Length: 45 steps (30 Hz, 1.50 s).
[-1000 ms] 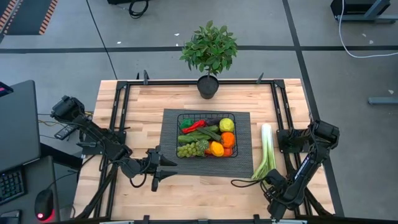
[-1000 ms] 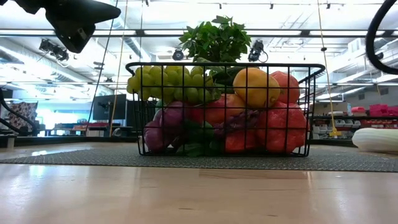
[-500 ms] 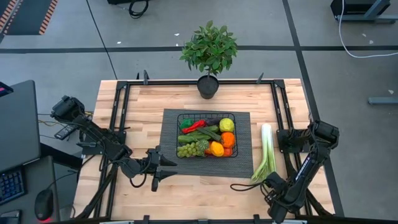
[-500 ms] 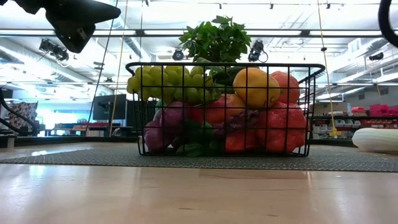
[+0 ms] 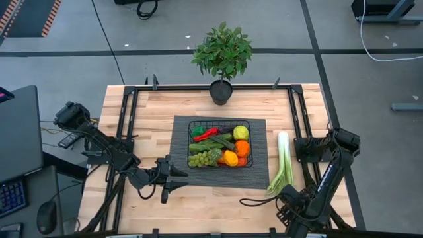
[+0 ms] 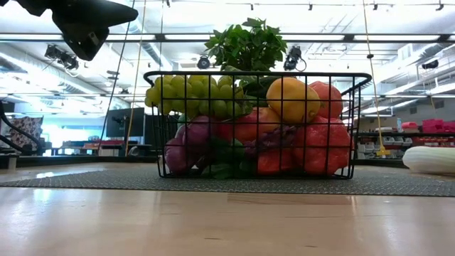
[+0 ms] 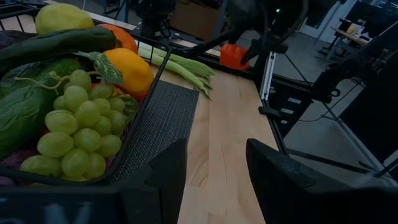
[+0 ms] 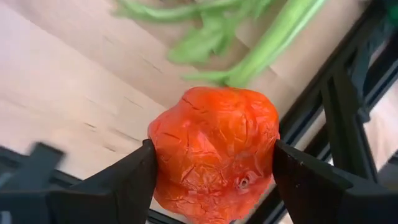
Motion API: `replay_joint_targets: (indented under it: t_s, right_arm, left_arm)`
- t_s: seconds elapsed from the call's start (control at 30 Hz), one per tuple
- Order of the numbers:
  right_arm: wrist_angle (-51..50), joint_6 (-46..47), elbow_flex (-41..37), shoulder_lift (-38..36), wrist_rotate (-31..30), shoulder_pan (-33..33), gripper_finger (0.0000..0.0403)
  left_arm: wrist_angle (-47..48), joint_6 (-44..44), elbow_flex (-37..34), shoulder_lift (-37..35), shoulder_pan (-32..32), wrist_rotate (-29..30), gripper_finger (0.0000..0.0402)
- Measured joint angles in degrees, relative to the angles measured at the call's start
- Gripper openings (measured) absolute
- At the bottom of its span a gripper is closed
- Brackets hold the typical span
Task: Build produce basket
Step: Put the pumpkin into the wire basket
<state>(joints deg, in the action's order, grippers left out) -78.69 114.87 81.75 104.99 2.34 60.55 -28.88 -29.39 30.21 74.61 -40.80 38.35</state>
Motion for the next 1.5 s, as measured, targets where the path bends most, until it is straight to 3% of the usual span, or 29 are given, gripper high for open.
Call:
replay_joint_targets:
  t_s: [0.23,0.67,1.07,1.37,1.5]
  right_arm:
    - [-2.85,-0.66,4.59,0.0,-4.79,-0.52,0.0292]
    - [-2.91,-2.35,5.28,0.0,-7.69,-0.74,0.0293]
    - [-0.85,-8.56,5.28,-0.01,-24.73,-0.82,0.0293]
    - [-0.82,-15.77,5.28,-0.02,-28.29,-3.15,0.0293]
    - [0.54,-18.11,5.28,-0.02,-38.17,-4.16,0.0293]
  left_arm:
    - [-0.02,-0.04,0.0,0.02,0.0,0.0,0.0172]
    - [0.28,0.0,0.01,0.0,0.0,0.0,0.0172]
    - [0.55,-0.94,0.01,1.43,0.0,-0.07,0.0172]
    - [0.09,-4.86,-0.01,5.95,0.63,-0.04,0.0172]
    - [-0.17,-4.92,0.01,5.95,0.82,-0.02,0.0172]
